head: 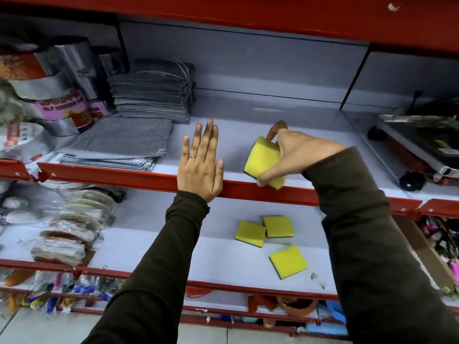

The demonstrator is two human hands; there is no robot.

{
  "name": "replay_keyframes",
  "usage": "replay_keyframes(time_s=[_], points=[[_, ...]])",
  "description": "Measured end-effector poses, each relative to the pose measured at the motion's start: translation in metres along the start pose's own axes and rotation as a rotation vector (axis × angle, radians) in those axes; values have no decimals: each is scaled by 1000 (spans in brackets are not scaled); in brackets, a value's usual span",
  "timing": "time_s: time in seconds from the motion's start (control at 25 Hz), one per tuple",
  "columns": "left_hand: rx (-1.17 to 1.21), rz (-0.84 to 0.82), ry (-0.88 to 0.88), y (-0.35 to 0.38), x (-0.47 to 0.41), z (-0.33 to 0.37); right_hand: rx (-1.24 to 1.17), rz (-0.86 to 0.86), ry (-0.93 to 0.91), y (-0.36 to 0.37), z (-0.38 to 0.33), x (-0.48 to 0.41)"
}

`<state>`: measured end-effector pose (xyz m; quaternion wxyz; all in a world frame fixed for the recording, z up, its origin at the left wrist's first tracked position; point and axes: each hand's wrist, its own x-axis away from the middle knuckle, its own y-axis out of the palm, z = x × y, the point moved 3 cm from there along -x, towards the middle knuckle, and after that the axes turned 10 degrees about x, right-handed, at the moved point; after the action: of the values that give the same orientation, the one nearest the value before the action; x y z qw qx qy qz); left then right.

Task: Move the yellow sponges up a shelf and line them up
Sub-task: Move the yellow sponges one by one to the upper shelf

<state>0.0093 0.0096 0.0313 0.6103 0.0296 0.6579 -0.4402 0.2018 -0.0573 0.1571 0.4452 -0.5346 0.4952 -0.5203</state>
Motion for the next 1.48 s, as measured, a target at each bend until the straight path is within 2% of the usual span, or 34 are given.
replay_keyframes(time_s=[0.08,0.16,0.24,0.28,0.4,0.44,0.48,0.52,0.56,0.64,0.68,0.76,0.84,0.88,1.0,1.12,1.2,1.36,1.48], points=[[-8,10,8,0,1,0,28,8,-48,12,-6,-34],[-13,10,8,0,0,-1,56,-58,-98,34,-16,-56],[-18,5,9,0,0,0,71,-127,-94,44,-18,-61],[-20,2,10,-1,0,0,50,-110,-96,40,-15,-56],[-24,-4,11,0,1,0,-196,194,-171,18,-3,-12],[-22,2,11,0,1,0,-330,255,-237,19,0,9],[-22,9,14,0,2,0,-439,216,-312,29,-1,31],[-23,14,18,0,2,0,-496,70,-356,51,-5,48],[-26,17,21,1,2,0,-471,-157,-347,81,-10,57],[-32,20,21,2,2,0,-214,-591,-253,148,-10,54],[-33,22,20,2,2,0,-103,-670,-190,181,-5,40],[-33,33,23,3,3,0,9,-562,-137,228,3,2],[-38,40,33,3,2,-2,119,-428,-184,258,13,-30],[-39,46,40,4,2,-3,209,-419,-242,272,17,-43],[-41,52,58,7,3,-3,400,-564,-368,311,31,-67],[-56,48,61,10,4,-4,316,-611,-328,320,32,-77],[-52,49,58,9,3,-4,220,-584,-268,324,28,-78],[-49,40,44,7,2,-3,332,-451,-266,327,14,-54],[-32,28,39,4,2,-1,229,-418,-193,325,3,-31]])
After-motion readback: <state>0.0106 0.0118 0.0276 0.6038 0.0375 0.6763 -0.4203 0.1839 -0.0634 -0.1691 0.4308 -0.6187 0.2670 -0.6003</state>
